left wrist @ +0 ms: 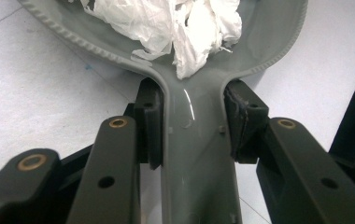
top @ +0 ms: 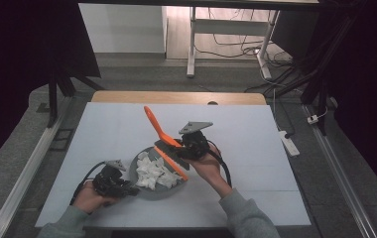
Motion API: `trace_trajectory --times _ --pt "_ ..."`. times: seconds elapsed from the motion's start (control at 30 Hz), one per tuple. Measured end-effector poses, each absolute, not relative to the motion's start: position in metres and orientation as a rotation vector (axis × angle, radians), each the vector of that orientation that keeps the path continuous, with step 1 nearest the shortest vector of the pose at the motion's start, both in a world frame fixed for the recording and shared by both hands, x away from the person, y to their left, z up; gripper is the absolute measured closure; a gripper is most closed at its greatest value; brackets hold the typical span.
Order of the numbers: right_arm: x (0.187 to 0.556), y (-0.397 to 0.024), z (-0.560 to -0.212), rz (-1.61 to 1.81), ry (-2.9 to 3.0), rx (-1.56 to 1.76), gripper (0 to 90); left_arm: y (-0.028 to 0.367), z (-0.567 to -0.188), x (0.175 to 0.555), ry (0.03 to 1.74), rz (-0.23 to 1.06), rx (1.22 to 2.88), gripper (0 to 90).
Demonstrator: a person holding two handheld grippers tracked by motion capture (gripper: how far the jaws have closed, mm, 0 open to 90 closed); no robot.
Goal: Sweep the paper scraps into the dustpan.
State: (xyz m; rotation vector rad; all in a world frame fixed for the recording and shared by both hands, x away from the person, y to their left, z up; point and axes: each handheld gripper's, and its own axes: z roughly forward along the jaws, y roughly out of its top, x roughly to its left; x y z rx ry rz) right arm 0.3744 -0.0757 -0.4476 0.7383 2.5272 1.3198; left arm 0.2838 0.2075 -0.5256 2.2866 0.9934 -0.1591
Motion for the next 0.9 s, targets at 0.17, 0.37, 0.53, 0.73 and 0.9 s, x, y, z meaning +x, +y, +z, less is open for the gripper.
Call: trace_trajectory --times 0.17,0.37,0.53,0.73,0.9 --pt "0.376 -0.085 -0.453 1.289 2.506 0.776 69.9 0.207 -0.526 0.284 0.997 -0.160 2.285 61.5" --pt "0.376 -0.096 -0.465 1.188 2.471 0.843 69.9 0.207 -0.525 0.283 0.992 -0.151 2.288 61.5" --pt "0.380 -0.099 -0.480 1.127 2.476 0.909 69.9 0.206 -0.525 0.282 0.996 -0.145 2.288 61.4" --pt "0.372 -0.085 -0.488 1.099 2.507 0.877 69.9 0.206 -0.524 0.281 0.997 -0.141 2.287 61.5" --pt "0.360 -0.069 -0.487 1.159 2.531 0.850 69.9 0.205 -0.524 0.281 0.999 -0.139 2.284 61.4"
